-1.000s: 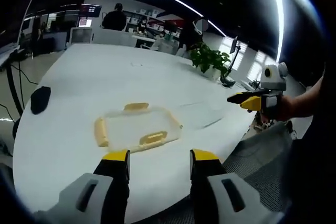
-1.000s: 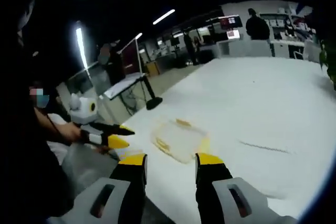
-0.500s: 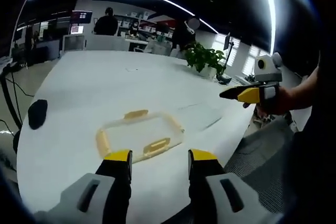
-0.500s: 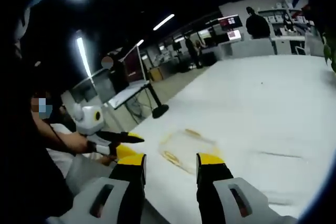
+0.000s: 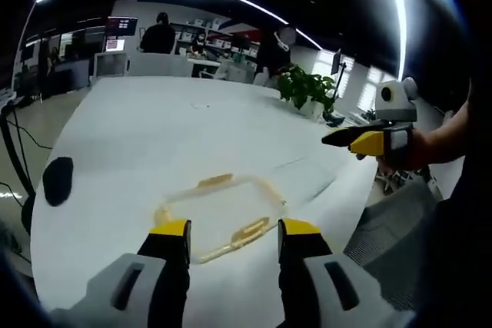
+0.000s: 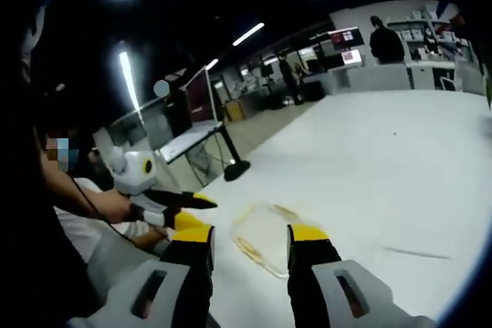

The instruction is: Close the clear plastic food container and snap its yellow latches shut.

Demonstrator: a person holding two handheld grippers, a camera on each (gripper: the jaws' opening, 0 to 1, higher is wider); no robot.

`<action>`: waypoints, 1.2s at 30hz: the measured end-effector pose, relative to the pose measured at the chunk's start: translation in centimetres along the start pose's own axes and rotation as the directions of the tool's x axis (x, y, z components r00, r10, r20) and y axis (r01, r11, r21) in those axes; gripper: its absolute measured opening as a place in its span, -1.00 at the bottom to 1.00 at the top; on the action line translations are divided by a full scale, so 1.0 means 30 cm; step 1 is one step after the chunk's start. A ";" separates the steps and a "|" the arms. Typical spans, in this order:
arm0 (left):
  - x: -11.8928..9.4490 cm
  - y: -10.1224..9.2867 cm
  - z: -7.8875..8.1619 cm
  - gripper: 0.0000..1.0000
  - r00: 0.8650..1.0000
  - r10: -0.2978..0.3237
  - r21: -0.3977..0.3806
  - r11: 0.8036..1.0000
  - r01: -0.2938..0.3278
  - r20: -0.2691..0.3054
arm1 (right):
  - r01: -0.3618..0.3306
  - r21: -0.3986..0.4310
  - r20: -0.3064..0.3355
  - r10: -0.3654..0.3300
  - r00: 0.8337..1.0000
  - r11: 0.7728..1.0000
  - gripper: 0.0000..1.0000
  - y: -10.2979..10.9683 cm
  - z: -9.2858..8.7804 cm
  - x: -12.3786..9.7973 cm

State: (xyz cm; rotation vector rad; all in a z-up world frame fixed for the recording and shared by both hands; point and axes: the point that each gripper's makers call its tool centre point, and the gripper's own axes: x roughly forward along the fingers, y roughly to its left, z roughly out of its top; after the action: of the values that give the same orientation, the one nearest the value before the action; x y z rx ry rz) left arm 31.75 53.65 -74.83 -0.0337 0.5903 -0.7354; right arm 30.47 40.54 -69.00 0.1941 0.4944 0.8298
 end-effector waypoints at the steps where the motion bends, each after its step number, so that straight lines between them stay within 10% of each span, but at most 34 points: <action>1: 0.002 0.003 0.001 -0.11 1.000 0.000 0.000 1.000 0.000 -0.003 | 0.000 -0.005 -0.005 0.000 1.000 1.000 -0.27 -0.002 -0.002 0.004; 36: 0.063 0.132 0.001 -0.04 0.990 -0.067 0.108 0.991 0.081 -0.120 | -0.037 -0.187 -0.159 0.007 0.987 0.982 -0.16 -0.061 -0.076 0.078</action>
State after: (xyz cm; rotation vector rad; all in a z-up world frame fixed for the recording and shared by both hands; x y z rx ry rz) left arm 35.33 55.40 -76.66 0.0929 0.6605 -0.8461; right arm 31.88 41.01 -72.45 -0.0423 0.5592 0.9127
